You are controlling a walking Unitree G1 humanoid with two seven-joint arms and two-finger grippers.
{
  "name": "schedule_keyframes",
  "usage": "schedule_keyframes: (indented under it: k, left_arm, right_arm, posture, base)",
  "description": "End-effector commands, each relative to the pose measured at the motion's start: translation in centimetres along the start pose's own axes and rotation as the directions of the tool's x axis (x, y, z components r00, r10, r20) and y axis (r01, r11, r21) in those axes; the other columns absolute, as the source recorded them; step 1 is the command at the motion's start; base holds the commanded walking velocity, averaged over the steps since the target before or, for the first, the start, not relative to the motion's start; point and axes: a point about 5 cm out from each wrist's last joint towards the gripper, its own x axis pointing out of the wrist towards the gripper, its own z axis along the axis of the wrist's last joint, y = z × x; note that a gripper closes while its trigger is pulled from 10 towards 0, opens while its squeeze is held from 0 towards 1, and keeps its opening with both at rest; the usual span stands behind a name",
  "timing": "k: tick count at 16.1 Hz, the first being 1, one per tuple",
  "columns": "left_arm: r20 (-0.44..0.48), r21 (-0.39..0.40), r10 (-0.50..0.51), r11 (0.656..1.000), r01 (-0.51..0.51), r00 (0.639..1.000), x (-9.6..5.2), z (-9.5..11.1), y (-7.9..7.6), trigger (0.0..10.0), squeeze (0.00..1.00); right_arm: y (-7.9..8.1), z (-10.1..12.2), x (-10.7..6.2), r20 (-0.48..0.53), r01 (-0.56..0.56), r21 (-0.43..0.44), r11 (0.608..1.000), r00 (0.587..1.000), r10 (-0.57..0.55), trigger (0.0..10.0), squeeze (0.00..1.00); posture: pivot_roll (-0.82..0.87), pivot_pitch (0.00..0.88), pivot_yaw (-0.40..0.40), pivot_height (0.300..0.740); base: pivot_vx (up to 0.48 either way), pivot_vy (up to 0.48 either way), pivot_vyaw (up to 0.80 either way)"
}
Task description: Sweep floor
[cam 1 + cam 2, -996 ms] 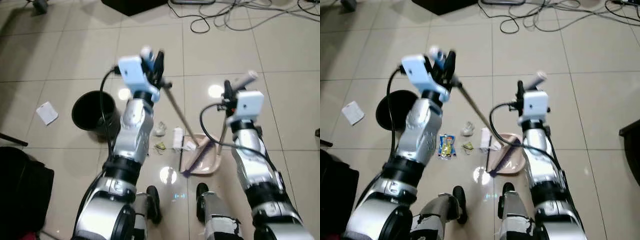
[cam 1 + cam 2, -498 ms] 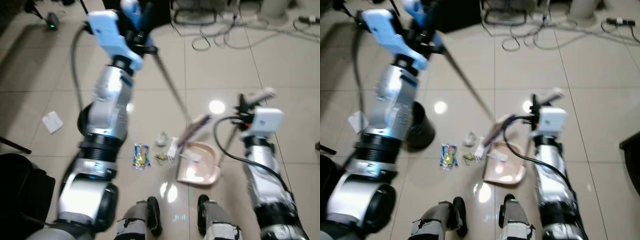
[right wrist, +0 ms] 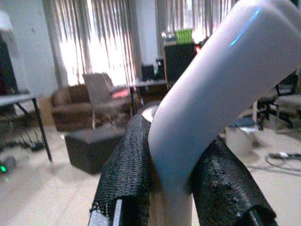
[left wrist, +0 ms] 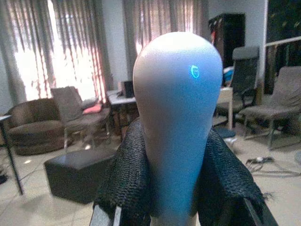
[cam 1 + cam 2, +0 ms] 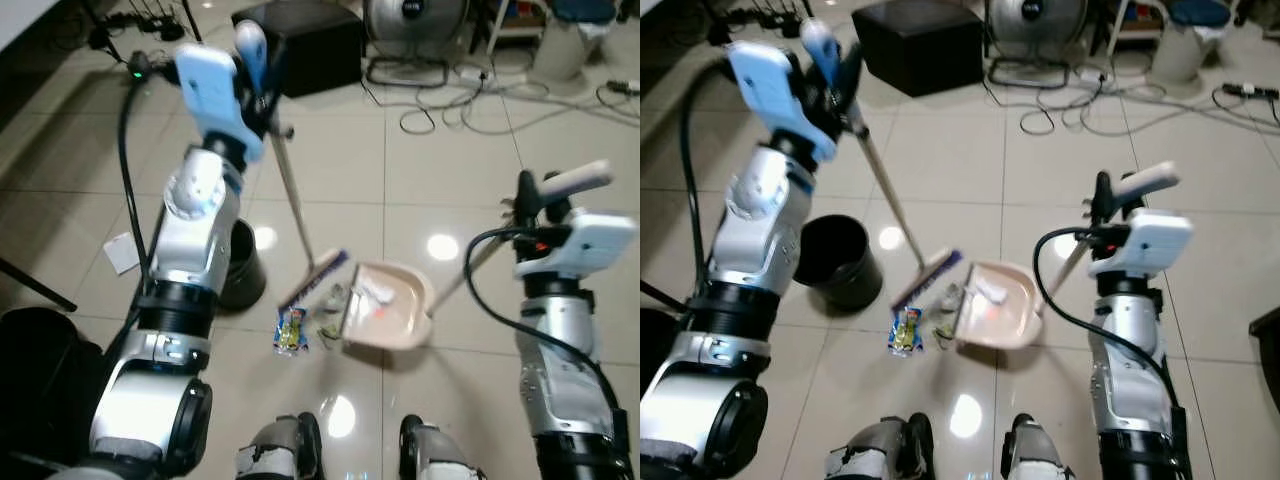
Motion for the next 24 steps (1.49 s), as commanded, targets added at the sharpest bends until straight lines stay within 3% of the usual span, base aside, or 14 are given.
schedule_keyframes:
  k: [1, 8, 12, 16, 18, 20, 23, 24]
  left_arm:
    - [0.03, 0.043, 0.014, 0.999, -0.015, 0.999, -0.1, 0.4, 0.2, 10.0, 0.0]
    - [0.111, -0.061, 0.005, 0.998, 0.002, 0.994, 0.4, 2.0, -1.0, 10.0, 0.0]
    - [0.063, -0.098, -0.074, 0.992, 0.08, 0.995, -0.5, 1.6, -2.3, 10.0, 0.0]
    - [-0.006, -0.247, -0.069, 0.967, 0.065, 0.998, -1.2, 1.2, -3.7, 10.0, 0.0]
    - [0.005, -0.348, -0.027, 0.937, 0.027, 1.0, -1.1, 1.7, -4.0, 10.0, 0.0]
    - [0.023, -0.383, -0.003, 0.924, 0.011, 1.0, -0.8, 2.3, -3.8, 10.0, 0.0]
    - [0.058, -0.326, 0.031, 0.945, -0.011, 0.998, -0.4, 3.6, -2.5, 10.0, 0.0]
    - [0.084, -0.257, 0.04, 0.966, -0.017, 0.996, 0.0, 4.6, -1.2, 10.0, 0.0]
  right_arm:
    - [0.2, 1.3, 0.0, 0.042, -0.015, 0.038, 0.999, 0.999, 0.013, 10.0, 0.0]
    - [0.0, 1.4, -0.7, -0.034, -0.002, 0.025, 1.0, 0.999, 0.003, 10.0, 0.0]
    - [-0.3, 1.6, -0.6, -0.044, 0.014, 0.029, 0.999, 0.999, -0.013, 10.0, 0.0]
    - [-0.6, 1.6, -0.3, -0.047, 0.04, 0.037, 0.999, 0.998, -0.038, 10.0, 0.0]
    - [-0.7, 1.7, -0.2, -0.046, 0.041, 0.037, 0.998, 0.998, -0.04, 10.0, 0.0]
    - [-0.8, 1.8, -0.1, -0.044, 0.041, 0.035, 0.999, 0.998, -0.04, 10.0, 0.0]
    - [-0.8, 2.0, 0.0, -0.04, 0.04, 0.031, 0.999, 0.998, -0.039, 10.0, 0.0]
    - [-0.9, 2.2, 0.1, -0.038, 0.04, 0.031, 0.999, 0.999, -0.039, 10.0, 0.0]
  posture:
    - [-0.07, 0.098, 0.113, 0.74]
    - [-0.07, 0.083, 0.11, 0.74]
    - [-0.06, 0.084, 0.11, 0.74]
    - [-0.06, 0.088, 0.11, 0.74]
    - [-0.06, 0.088, 0.109, 0.74]
    - [-0.06, 0.088, 0.109, 0.74]
    - [-0.06, 0.089, 0.109, 0.74]
    - [-0.06, 0.088, 0.108, 0.74]
  base:
    - [0.0, 0.0, 0.0]
    - [0.0, 0.0, 0.0]
    - [0.0, 0.0, 0.0]
    - [0.0, 0.0, 0.0]
    - [0.0, 0.0, 0.0]
    - [0.0, 0.0, 0.0]
    - [0.0, 0.0, 0.0]
    - [0.0, 0.0, 0.0]
